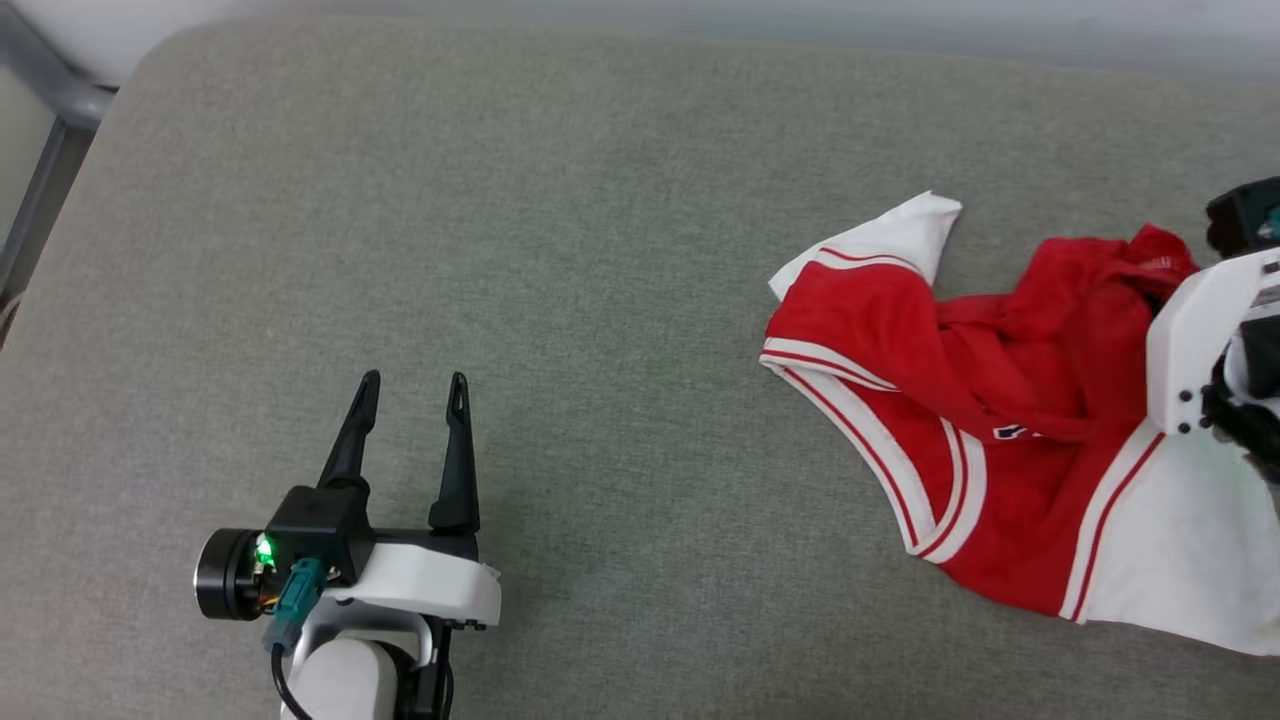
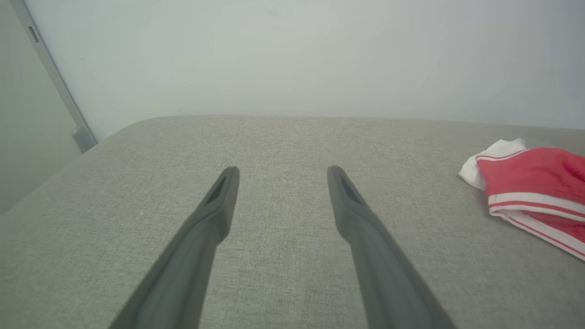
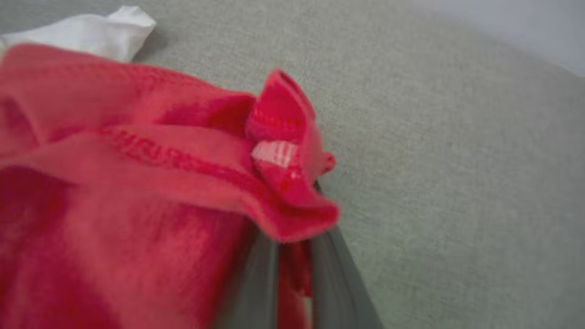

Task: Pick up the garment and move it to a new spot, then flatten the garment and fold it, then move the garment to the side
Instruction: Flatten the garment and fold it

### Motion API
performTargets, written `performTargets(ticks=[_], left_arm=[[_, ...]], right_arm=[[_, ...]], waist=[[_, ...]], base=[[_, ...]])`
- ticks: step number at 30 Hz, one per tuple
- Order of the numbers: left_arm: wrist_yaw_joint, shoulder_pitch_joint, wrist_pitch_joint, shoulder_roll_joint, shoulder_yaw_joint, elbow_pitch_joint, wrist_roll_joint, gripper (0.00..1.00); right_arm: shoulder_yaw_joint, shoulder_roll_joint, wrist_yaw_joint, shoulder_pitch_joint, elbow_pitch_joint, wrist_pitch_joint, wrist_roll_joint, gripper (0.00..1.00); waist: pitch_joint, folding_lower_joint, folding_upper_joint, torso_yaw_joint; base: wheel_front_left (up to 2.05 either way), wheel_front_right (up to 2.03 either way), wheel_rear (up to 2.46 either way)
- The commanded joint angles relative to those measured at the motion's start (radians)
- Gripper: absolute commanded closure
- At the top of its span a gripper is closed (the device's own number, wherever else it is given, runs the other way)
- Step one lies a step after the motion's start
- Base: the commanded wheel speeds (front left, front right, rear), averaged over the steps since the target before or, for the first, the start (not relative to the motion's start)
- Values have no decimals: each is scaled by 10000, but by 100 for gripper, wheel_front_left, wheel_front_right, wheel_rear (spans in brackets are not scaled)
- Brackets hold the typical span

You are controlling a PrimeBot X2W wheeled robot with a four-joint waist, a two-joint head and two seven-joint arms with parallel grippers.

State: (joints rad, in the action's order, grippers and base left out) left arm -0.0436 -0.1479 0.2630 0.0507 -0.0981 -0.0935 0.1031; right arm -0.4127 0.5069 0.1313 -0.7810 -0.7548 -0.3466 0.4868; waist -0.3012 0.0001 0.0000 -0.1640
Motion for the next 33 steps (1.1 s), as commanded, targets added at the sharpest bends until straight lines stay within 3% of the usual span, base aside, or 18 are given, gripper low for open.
performTargets(ticks=[1, 6, 8, 9, 10, 15, 22, 27, 33], left_arm=[[-26, -119, 26, -9, -44, 20, 61, 0], [-89, -163, 26, -9, -21, -13, 24, 0], [-97, -105, 26, -9, 51, -53, -20, 0], [-77, -74, 26, -9, 83, -70, -34, 0], [-54, -34, 26, -9, 128, -79, -49, 0], [51, 176, 26, -7, 357, -73, -185, 0], [273, 388, 26, 49, 700, -34, -359, 0], [468, 360, 26, 179, 887, -57, -460, 0], [833, 114, 26, 430, 950, -163, -502, 0]], right_arm=[[-156, -104, -10, -155, -354, -92, 6, 100], [-757, -283, -7, -196, -1297, -56, 440, 100], [-879, -198, -7, -208, -1408, 449, 569, 64], [-955, -122, -7, -179, -1405, 752, 596, 27], [-1048, -59, -7, -142, -1350, 1135, 590, 0], [-1200, 68, -9, 98, -1063, 2735, 706, 0], [-585, -71, -9, 654, -403, 5484, 341, 0], [559, -584, -9, 1471, 732, 6070, -522, 0], [2503, -1638, -9, 3601, 3297, 6109, -1958, 0]], waist=[[-108, -1, 0, -110], [-69, -1, 0, -92], [70, -1, 0, -17], [148, -1, 0, 19], [239, -1, 0, 62], [644, -1, 0, 313], [1285, -1, 0, 845], [1703, -1, 0, 1185], [2091, -1, 0, 1492]], base=[[0, 0, 0], [0, 0, 0], [0, 0, 0], [0, 0, 0], [0, 0, 0], [0, 0, 0], [0, 0, 0], [0, 0, 0], [0, 0, 0]])
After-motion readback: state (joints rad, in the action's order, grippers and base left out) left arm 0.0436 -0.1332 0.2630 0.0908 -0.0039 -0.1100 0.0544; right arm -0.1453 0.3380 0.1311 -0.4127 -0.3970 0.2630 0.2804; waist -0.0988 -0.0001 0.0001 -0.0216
